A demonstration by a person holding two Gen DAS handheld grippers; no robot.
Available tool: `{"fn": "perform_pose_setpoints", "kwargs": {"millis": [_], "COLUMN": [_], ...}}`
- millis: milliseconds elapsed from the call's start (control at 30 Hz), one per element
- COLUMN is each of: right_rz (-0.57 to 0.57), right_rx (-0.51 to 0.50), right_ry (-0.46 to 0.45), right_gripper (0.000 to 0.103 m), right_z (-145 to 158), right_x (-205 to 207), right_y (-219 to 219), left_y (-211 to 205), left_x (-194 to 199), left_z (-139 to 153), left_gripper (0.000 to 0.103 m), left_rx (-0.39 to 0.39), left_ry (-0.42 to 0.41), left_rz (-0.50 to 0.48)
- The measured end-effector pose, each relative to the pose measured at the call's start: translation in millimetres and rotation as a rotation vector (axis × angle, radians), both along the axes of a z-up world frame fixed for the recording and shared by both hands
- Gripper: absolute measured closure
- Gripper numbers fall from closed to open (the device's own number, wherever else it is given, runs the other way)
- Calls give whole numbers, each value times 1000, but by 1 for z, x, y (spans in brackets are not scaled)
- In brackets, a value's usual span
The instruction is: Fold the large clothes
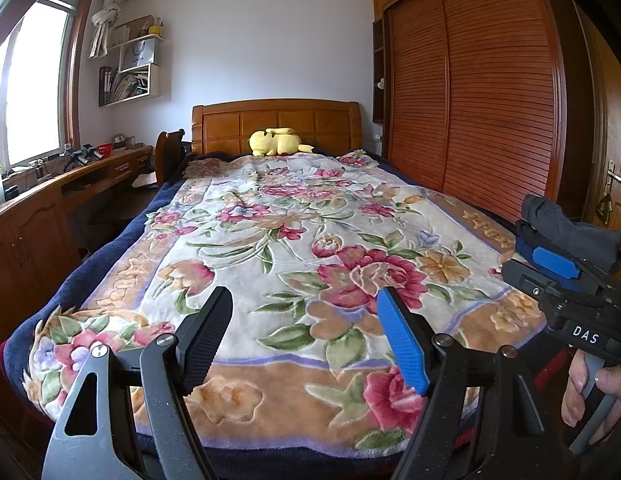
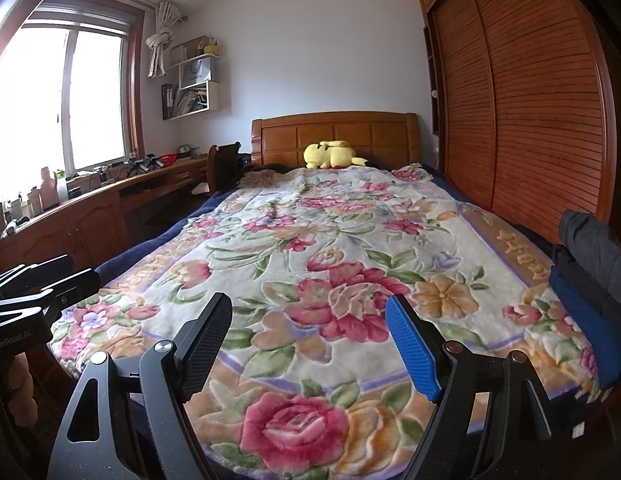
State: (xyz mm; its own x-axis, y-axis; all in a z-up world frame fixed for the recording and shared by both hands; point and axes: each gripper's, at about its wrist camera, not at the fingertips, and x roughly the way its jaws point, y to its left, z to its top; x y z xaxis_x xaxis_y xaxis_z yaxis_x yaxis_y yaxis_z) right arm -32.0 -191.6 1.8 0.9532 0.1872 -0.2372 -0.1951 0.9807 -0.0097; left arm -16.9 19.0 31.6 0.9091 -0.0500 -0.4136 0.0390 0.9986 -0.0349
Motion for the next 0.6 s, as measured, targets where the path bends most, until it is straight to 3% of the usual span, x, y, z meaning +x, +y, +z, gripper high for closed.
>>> {"fn": "perform_pose_setpoints", "kwargs": {"millis": [600], "right_rz": [1], "right_rx": [0], "right_ry": [-5], "right_gripper": [22], "right_z": [1], "right_x": [-1], "right_y": [0], "left_y": [-1], "left_x": [-1], "left_z": [3], "left_gripper": [27], "left_rx": [4], "left_ry": [-4], "left_rz": [-1]}}
